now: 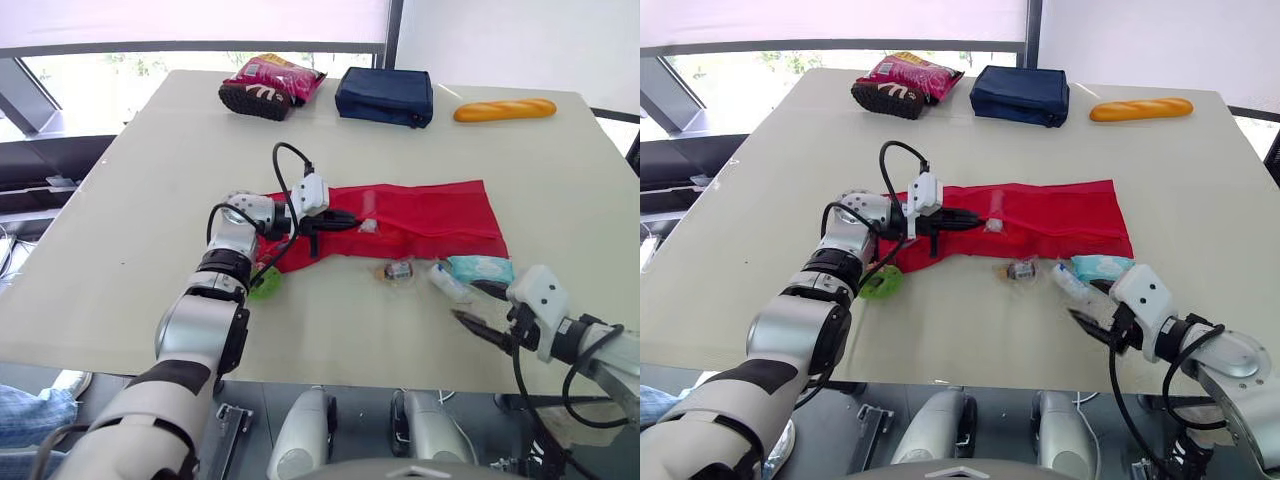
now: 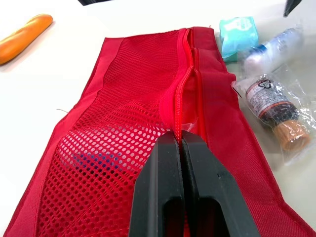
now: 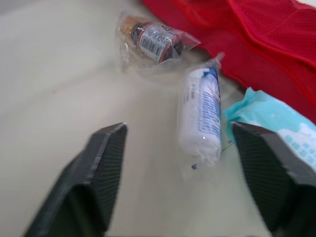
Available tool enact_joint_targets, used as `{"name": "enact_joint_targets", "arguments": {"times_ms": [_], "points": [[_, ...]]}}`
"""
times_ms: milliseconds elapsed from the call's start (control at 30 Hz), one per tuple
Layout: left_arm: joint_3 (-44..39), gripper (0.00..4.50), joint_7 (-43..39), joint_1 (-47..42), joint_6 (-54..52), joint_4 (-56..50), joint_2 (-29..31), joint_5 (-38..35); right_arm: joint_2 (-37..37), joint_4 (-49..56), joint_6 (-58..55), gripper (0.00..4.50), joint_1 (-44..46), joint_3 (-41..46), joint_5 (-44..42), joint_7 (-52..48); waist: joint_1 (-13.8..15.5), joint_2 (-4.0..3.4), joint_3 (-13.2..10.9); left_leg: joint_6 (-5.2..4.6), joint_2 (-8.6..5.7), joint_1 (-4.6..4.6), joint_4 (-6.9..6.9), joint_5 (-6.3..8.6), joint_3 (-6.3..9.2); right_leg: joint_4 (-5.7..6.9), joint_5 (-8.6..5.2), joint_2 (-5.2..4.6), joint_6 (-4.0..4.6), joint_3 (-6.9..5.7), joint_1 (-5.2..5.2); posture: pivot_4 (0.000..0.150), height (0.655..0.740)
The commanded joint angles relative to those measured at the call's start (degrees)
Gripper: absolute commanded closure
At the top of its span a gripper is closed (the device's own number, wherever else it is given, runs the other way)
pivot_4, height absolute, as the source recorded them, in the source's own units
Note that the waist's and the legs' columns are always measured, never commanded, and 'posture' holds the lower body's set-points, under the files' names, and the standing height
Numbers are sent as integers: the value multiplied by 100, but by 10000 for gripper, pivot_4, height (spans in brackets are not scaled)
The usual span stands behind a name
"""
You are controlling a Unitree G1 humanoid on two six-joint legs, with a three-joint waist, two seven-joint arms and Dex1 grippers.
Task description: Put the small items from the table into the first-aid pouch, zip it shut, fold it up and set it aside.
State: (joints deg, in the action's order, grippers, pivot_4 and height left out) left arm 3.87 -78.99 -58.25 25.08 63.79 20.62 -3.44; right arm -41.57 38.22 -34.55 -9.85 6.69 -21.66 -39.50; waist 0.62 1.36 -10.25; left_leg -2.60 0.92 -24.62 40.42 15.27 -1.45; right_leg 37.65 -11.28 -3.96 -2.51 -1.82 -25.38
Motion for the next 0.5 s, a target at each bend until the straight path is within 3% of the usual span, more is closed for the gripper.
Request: {"name": "enact_joint_targets", "arguments": {"times_ms": [33,300,500], "points": [[-59,45000,9,-148,143,-34,-6,-18,73,-193,172,356,314,-165,234,175,4,0,0,0,0,0,1,0,0,0,0,-1,0,0,0,1500,7164],[-70,45000,49,-171,154,-24,26,-8,226,-660,298,356,545,-557,535,281,13,0,0,0,-2,-3,1,0,0,-1,0,-1,1,-1,0,1500,7164],[-63,45000,52,-175,161,-28,27,-6,265,-607,284,26083,520,-650,587,275,12,0,0,0,-2,-1,1,0,1,0,0,-1,1,-1,0,1500,7164]]}}
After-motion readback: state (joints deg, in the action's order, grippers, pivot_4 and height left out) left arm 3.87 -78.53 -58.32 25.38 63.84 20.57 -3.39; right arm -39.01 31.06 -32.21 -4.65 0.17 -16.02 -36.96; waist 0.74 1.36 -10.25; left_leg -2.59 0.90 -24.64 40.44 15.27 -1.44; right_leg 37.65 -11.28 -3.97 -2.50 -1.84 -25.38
